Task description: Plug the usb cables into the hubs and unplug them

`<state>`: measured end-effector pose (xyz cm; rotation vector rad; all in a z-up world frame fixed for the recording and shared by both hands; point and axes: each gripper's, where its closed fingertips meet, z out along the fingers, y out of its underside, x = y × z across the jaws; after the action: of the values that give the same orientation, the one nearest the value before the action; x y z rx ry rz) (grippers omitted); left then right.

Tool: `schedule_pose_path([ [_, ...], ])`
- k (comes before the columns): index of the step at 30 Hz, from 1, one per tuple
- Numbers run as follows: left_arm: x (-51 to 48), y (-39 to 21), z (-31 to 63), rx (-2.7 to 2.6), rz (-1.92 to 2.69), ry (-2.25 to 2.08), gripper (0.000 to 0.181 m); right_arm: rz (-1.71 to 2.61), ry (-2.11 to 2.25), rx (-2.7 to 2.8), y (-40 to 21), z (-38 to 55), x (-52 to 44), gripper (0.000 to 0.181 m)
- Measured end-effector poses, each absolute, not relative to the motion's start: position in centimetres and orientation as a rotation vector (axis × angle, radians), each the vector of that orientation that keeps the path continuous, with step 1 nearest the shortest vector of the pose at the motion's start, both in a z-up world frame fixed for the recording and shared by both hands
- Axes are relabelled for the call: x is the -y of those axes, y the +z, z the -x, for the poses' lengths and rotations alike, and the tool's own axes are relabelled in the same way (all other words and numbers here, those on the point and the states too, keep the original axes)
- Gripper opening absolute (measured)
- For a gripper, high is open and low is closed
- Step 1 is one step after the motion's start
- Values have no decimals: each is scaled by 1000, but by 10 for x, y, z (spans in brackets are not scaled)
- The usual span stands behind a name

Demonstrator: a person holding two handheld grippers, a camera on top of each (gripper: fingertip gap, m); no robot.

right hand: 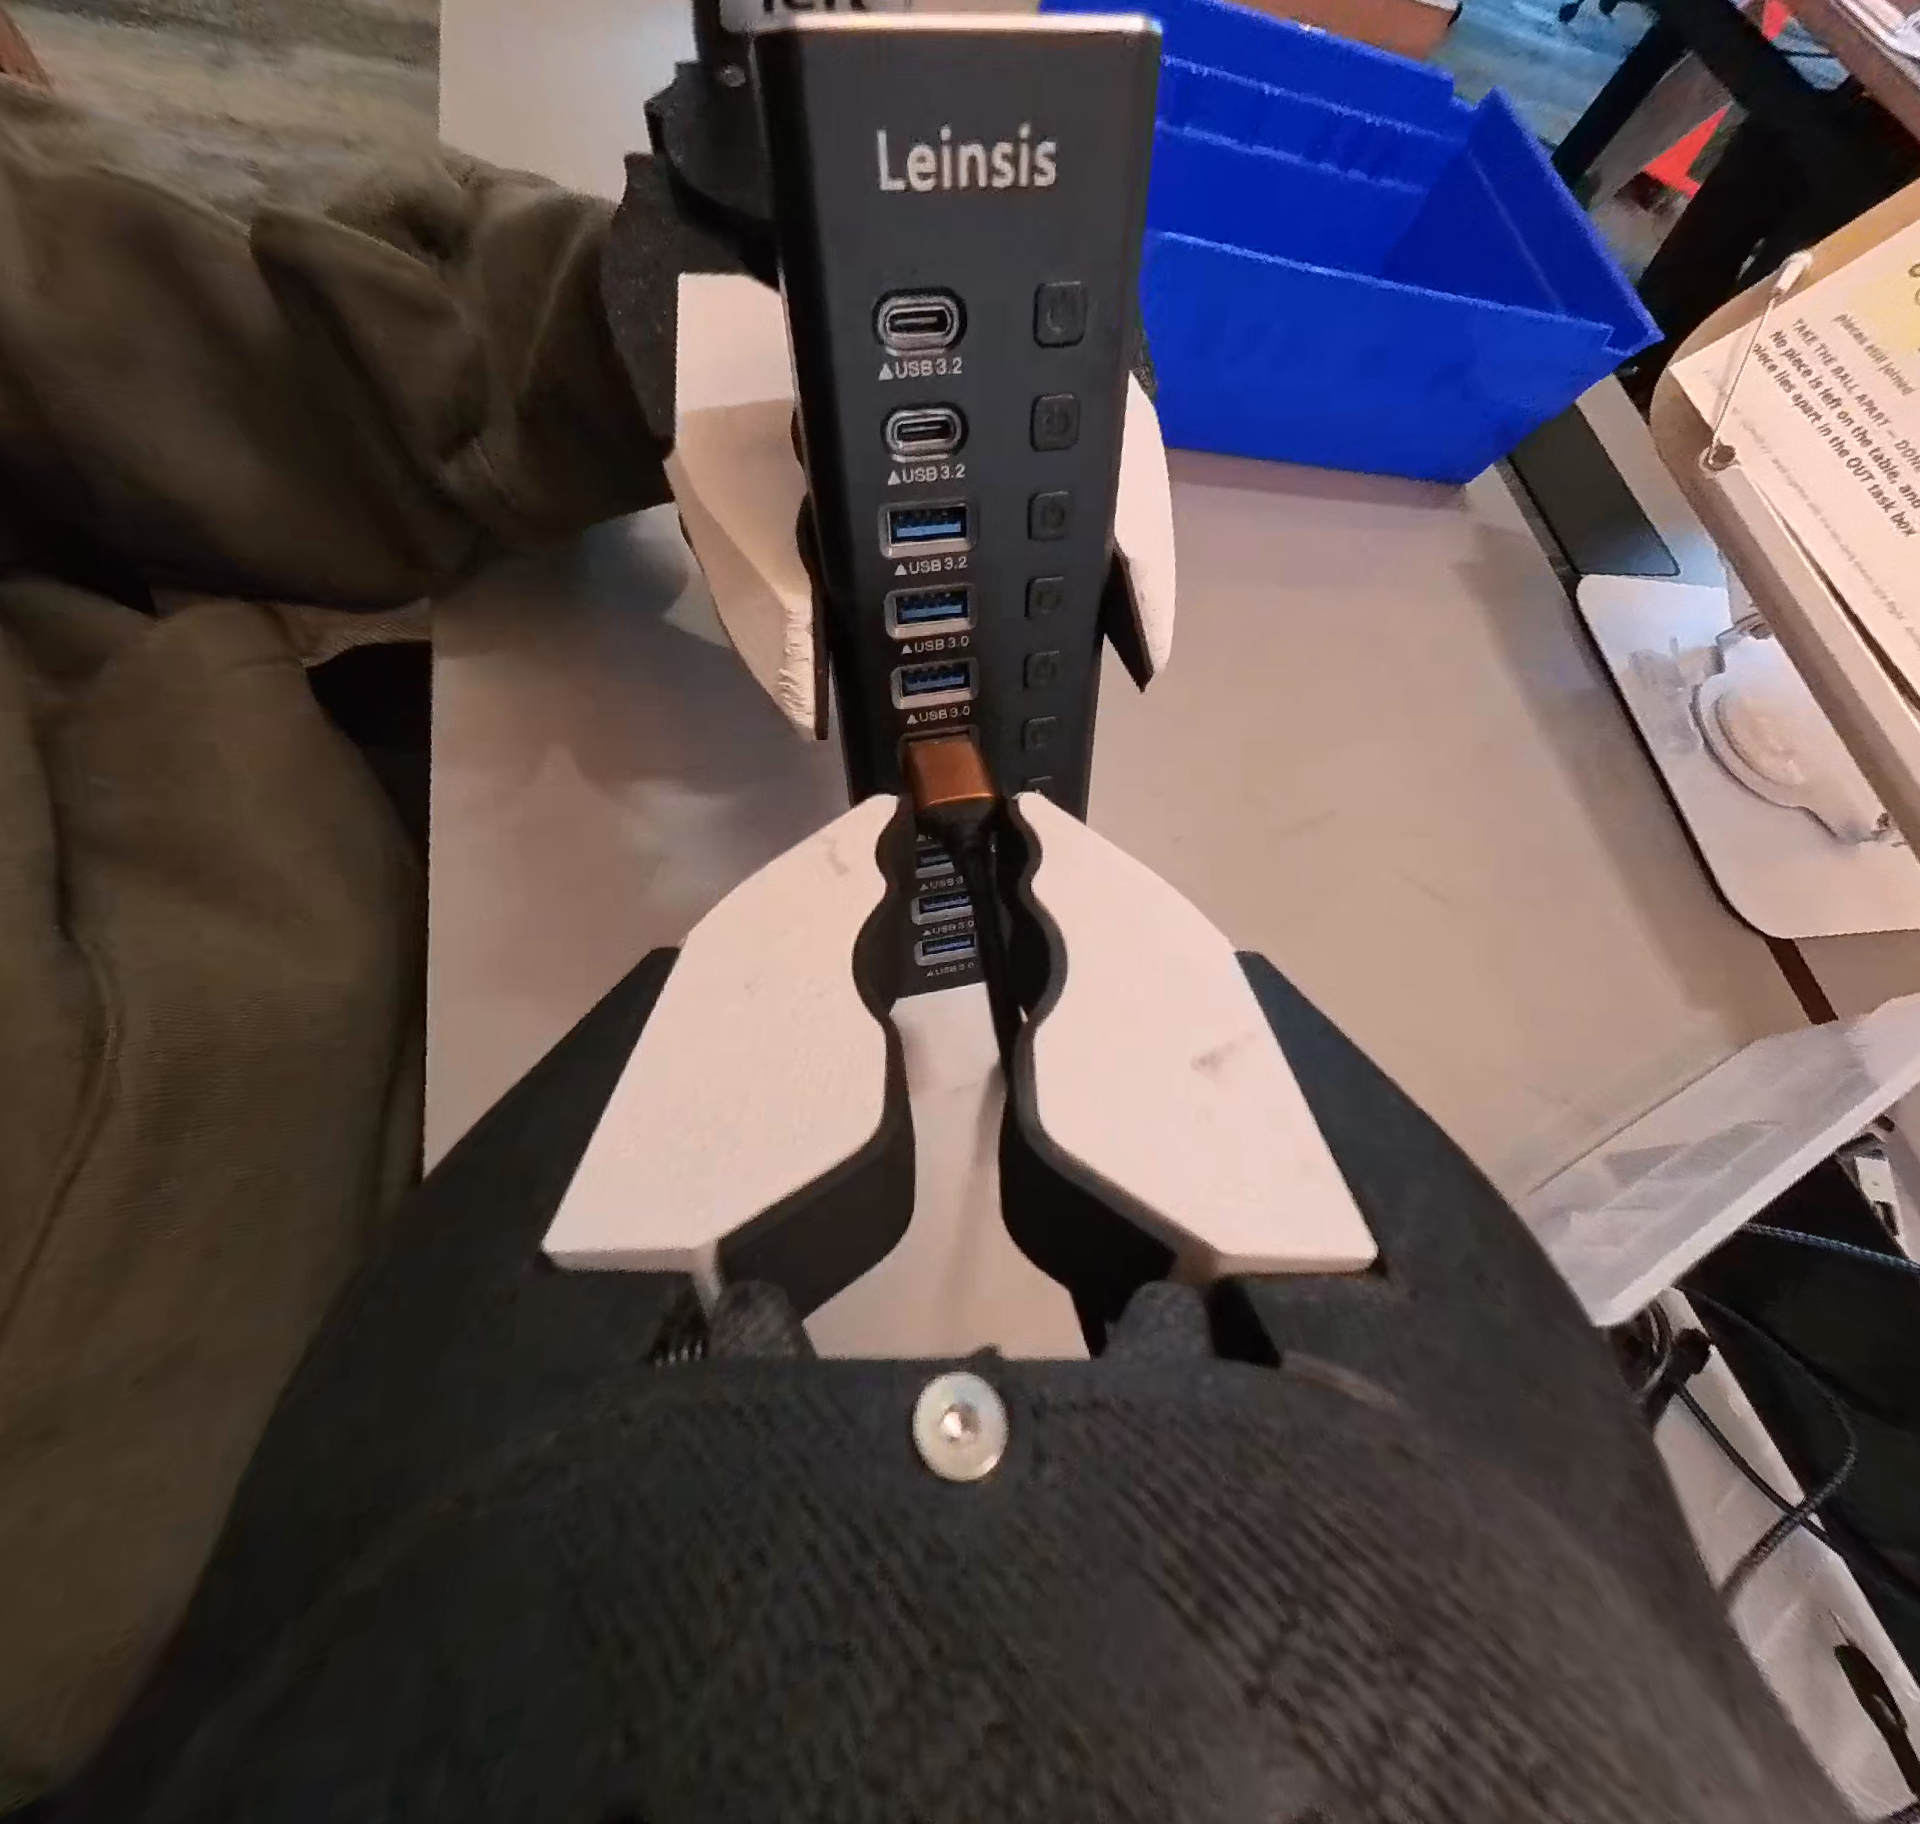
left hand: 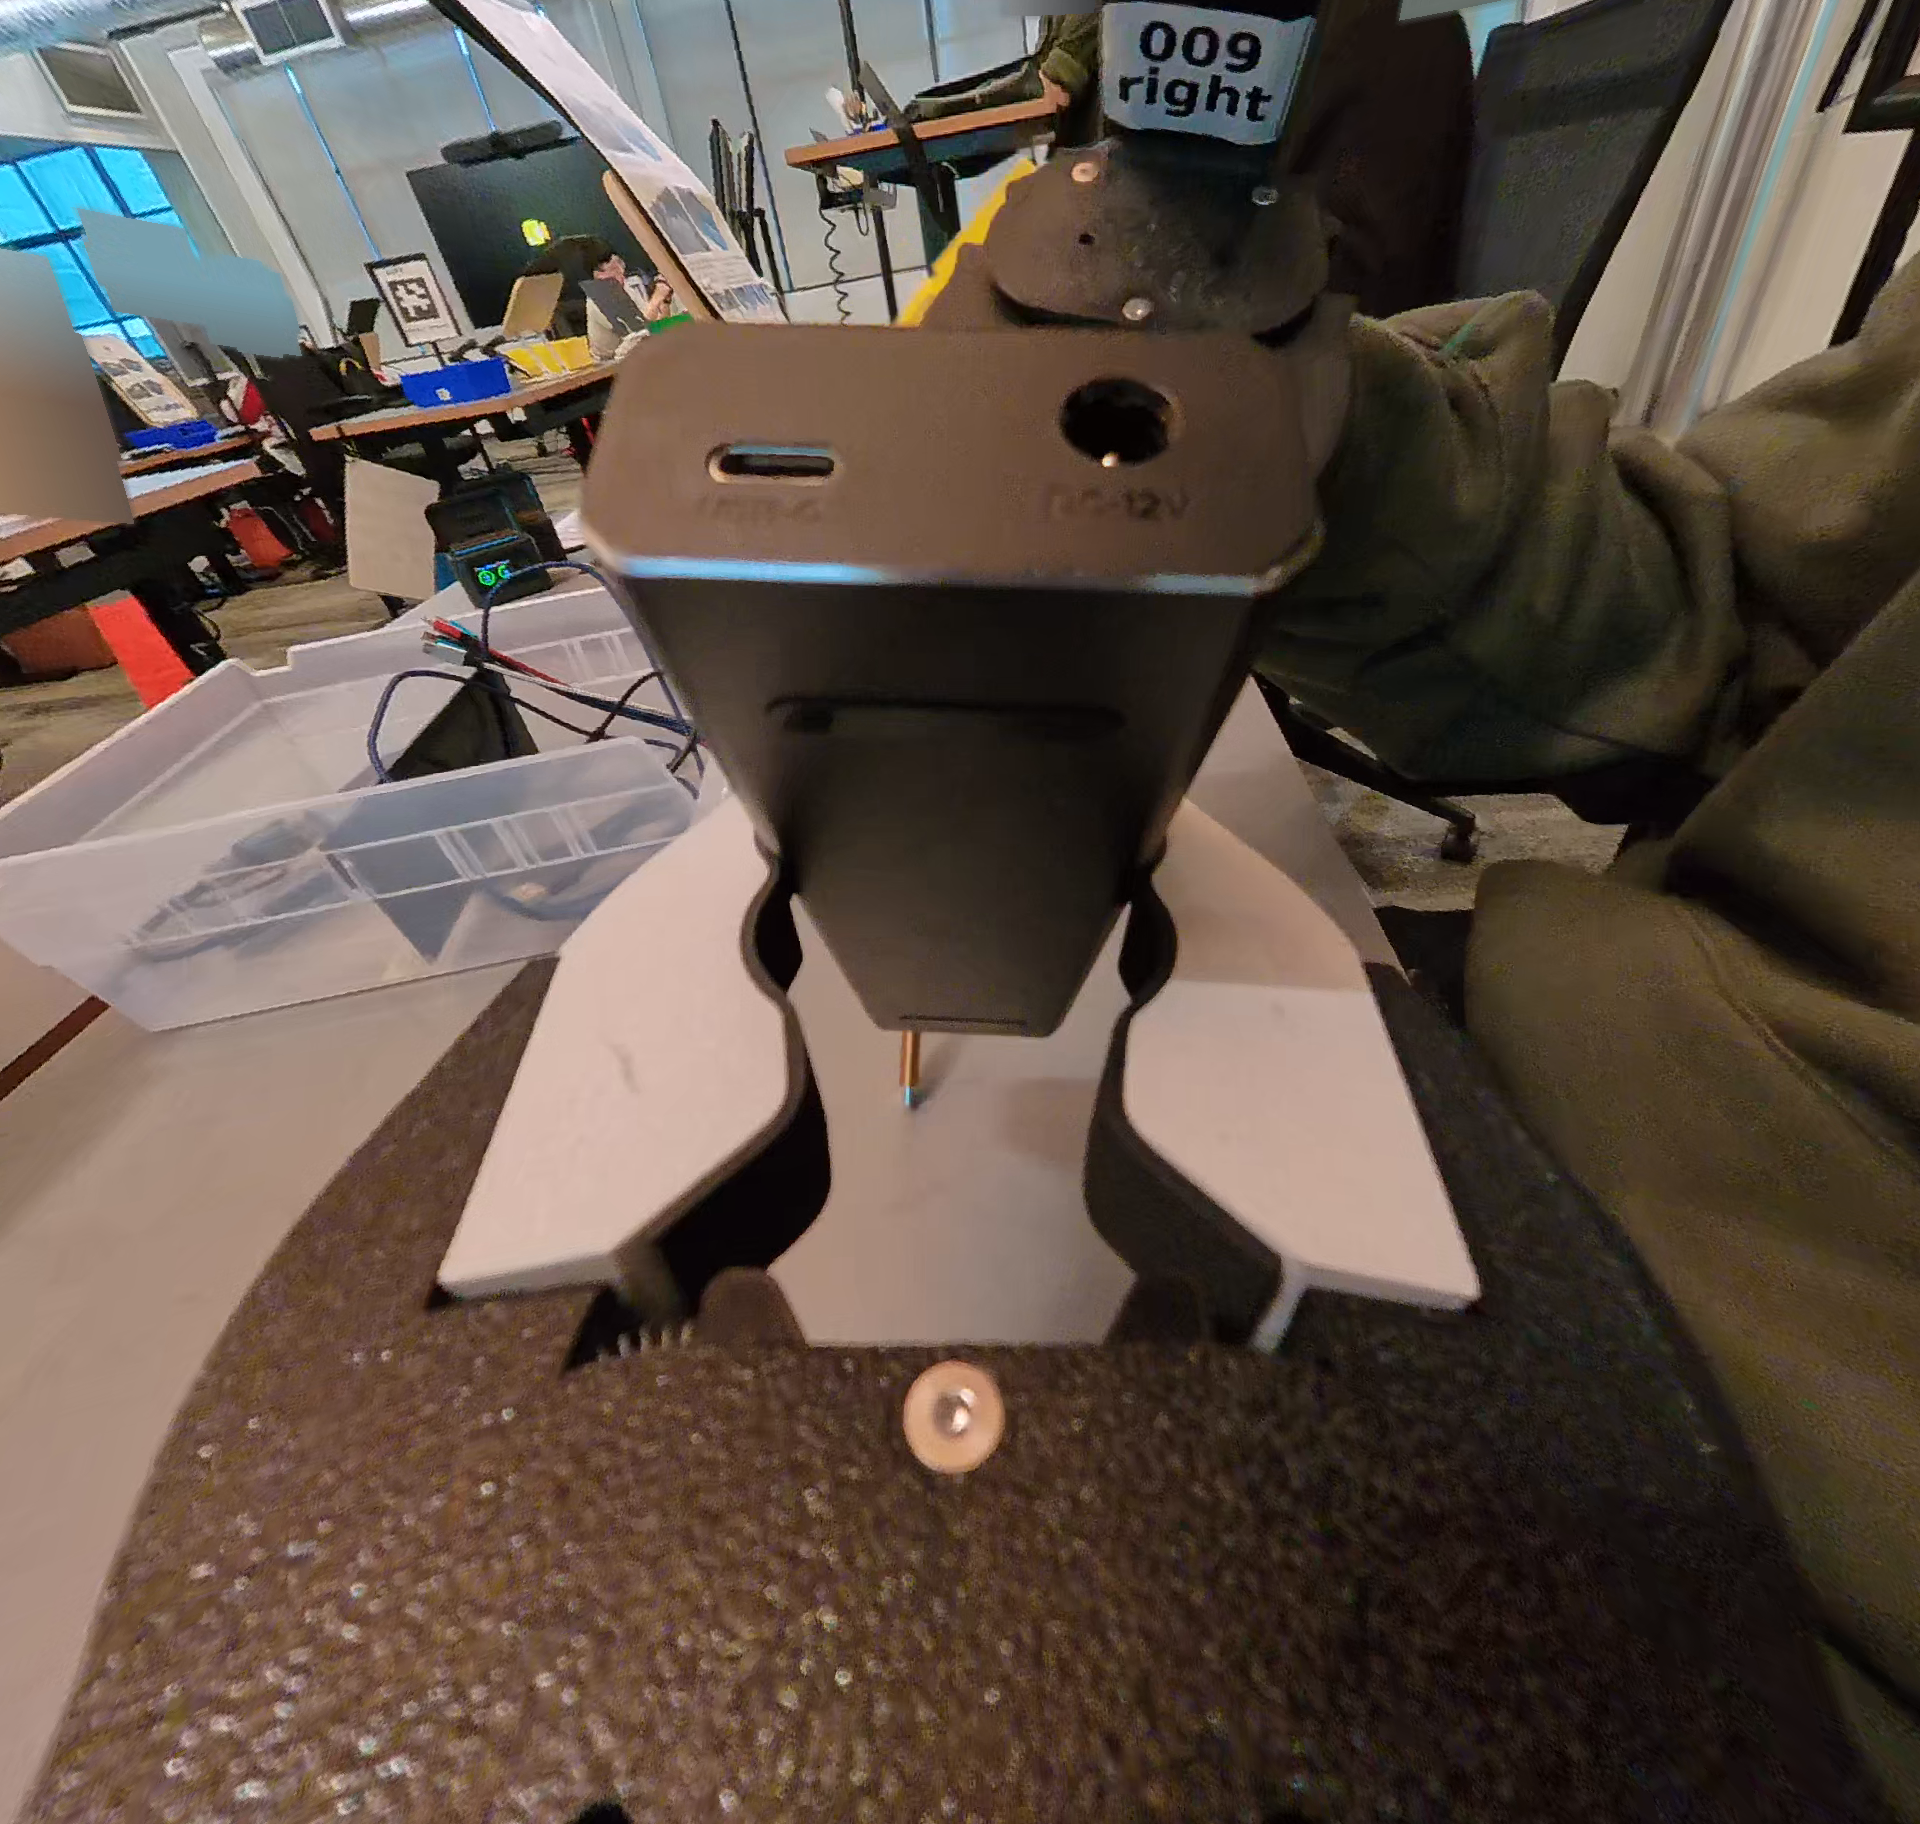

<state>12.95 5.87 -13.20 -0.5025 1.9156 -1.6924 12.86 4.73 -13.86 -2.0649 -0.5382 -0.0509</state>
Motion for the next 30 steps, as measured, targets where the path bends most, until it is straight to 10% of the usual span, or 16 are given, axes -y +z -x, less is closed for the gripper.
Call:
schedule_pose_path([
  [9, -59, -128, -125, -1940, 498, -1680, 60, 1956, 72, 519, -139, -122, -51, 14],
  [21, -50, -148, -128, -2067, 484, -1521, 59, 1710, 23, 463, -109, -106, -79, 68],
  [30, -41, -134, -127, -1928, 456, -1720, 59, 1697, 103, 458, -100, -103, -75, 57],
])
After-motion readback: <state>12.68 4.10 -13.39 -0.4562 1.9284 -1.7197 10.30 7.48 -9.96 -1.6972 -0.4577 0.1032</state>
